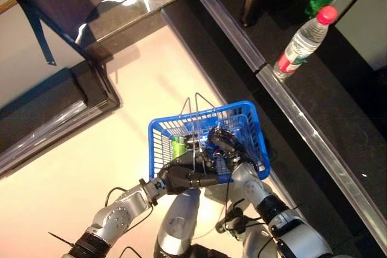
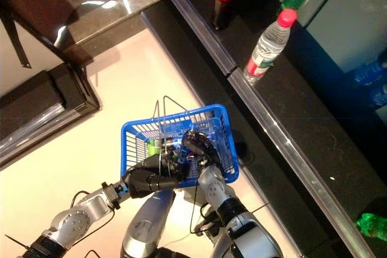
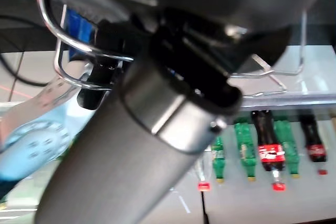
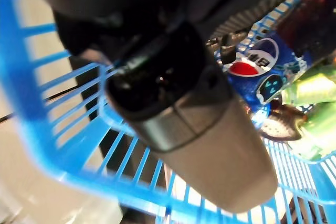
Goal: Pick up the drink and place into the basket.
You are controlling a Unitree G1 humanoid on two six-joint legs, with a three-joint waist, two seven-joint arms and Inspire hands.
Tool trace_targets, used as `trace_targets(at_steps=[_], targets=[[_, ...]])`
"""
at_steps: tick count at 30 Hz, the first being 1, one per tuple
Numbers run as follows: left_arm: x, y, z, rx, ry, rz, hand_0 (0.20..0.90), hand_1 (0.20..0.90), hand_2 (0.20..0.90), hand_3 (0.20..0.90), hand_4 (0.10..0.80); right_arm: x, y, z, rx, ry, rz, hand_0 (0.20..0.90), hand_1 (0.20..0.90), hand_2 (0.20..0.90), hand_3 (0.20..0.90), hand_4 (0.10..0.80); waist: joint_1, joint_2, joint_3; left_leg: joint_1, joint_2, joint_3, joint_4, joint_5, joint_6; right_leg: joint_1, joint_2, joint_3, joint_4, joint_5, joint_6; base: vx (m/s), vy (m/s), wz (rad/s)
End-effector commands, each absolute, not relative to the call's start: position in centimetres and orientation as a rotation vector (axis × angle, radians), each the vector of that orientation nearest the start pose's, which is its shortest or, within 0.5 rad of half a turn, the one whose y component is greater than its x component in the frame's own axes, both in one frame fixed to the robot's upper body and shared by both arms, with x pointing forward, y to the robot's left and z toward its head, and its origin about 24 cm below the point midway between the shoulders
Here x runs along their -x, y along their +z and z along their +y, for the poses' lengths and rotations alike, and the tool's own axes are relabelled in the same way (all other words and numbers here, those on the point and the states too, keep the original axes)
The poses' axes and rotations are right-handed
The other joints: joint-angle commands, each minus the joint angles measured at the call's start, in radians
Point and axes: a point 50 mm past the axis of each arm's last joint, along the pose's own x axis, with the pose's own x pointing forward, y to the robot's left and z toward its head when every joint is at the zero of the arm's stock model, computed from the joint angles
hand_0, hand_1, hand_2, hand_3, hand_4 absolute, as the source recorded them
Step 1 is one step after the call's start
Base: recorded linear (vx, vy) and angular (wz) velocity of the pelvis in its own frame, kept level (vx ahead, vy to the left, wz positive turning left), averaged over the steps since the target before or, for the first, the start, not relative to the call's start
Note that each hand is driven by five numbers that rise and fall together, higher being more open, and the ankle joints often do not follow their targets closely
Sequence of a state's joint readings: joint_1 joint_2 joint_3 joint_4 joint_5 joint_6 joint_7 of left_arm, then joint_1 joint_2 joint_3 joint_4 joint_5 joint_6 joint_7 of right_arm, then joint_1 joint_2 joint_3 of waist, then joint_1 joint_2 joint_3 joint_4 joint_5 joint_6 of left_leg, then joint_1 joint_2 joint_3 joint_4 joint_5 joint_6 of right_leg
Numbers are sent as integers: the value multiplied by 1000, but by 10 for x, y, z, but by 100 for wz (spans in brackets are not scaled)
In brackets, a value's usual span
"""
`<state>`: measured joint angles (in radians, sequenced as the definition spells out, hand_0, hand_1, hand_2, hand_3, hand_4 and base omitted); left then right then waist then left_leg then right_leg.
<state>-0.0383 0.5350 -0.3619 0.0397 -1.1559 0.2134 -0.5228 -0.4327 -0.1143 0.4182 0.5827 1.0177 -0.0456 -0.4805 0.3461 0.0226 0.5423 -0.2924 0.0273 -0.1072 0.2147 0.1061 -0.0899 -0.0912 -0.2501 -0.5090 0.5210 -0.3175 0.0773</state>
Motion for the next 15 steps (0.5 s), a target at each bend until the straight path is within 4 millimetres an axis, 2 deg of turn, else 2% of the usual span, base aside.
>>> trace_targets(at_steps=[1, 4, 6, 12, 15], targets=[[-216, 152, 110, 805, -1207, -430, 300, 300, 300, 200, 100, -321, 52, -77, -561, -12, 247, 900, 900, 900, 900, 800, -18, 20, -22, 70, -31, 58, -23, -30, 77, -39, 29, 24, -36, 215, -32, -21, -63, -4], [-217, 148, 112, 790, -1184, -424, 300, 300, 300, 200, 100, -317, 57, -77, -553, 13, 218, 900, 900, 900, 900, 800, -22, 10, -23, 71, -26, 62, -24, -29, 77, -37, 34, 26, -41, 217, -32, -18, -54, -5], [-221, 140, 118, 742, -1111, -413, 300, 300, 300, 200, 100, -308, 69, -79, -519, 84, 142, 900, 900, 900, 900, 800, -40, -11, -25, 79, -13, 73, -27, -30, 79, -32, 44, 34, -48, 219, -30, -41, -68, -12], [-224, 134, 129, 692, -1038, -428, 300, 300, 300, 200, 100, -291, 86, -86, -467, 256, 13, 900, 900, 900, 900, 800, -70, -39, -41, 92, 6, 94, -35, -32, 78, -25, 61, 54, -64, 224, -24, -23, -20, -13], [-227, 126, 133, 683, -988, -418, 300, 300, 300, 200, 100, -280, 88, -88, -443, 367, -34, 900, 900, 900, 900, 800, -87, -54, -58, 107, 20, 111, -44, -31, 75, -15, 71, 68, -77, 226, -21, -17, -17, -17]])
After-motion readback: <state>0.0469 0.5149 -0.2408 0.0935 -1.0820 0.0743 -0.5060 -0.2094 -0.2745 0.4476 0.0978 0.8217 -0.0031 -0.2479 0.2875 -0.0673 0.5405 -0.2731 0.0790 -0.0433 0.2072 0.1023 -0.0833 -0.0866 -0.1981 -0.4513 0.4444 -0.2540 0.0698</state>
